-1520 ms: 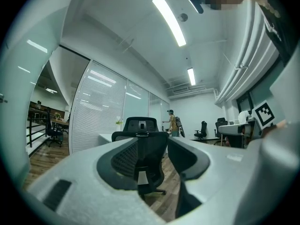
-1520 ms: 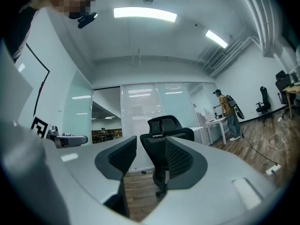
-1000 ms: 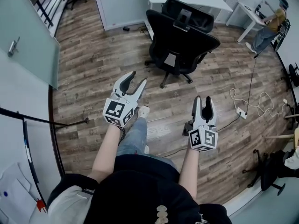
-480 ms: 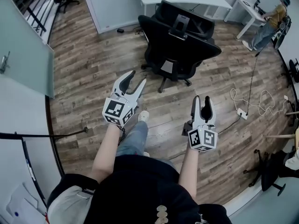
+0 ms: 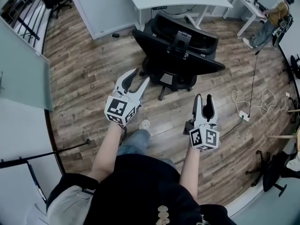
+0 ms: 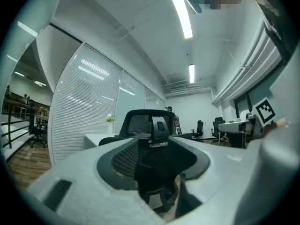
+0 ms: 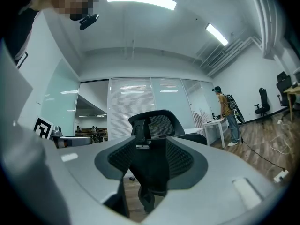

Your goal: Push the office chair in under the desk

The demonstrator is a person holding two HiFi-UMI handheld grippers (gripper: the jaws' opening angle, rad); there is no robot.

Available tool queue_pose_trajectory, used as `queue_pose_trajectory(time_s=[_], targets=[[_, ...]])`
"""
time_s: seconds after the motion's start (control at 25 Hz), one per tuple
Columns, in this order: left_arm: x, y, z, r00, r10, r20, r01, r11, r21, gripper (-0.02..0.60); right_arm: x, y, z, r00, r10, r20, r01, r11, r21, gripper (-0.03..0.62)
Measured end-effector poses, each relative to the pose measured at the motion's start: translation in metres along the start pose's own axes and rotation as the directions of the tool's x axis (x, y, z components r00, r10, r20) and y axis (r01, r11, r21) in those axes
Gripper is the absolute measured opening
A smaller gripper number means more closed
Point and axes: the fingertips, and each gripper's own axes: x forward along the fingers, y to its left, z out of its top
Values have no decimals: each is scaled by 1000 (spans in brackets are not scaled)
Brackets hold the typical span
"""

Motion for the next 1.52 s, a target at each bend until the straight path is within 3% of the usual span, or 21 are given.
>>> queue_pose_trajectory(time_s=[0.68,1.16,1.52], targets=[[139,66,9,993,-114,-24,114,993,27,186,120,-33,6,994,-108,20,108,994,-8,184],[173,80,19,990,-137,-9,138,990,42,186,148,-48,15,991,-129,43,129,992,-9,184],[181,85,22,995,-101,-22,102,994,51,186,160,-59,23,994,-105,45,105,994,-3,183]])
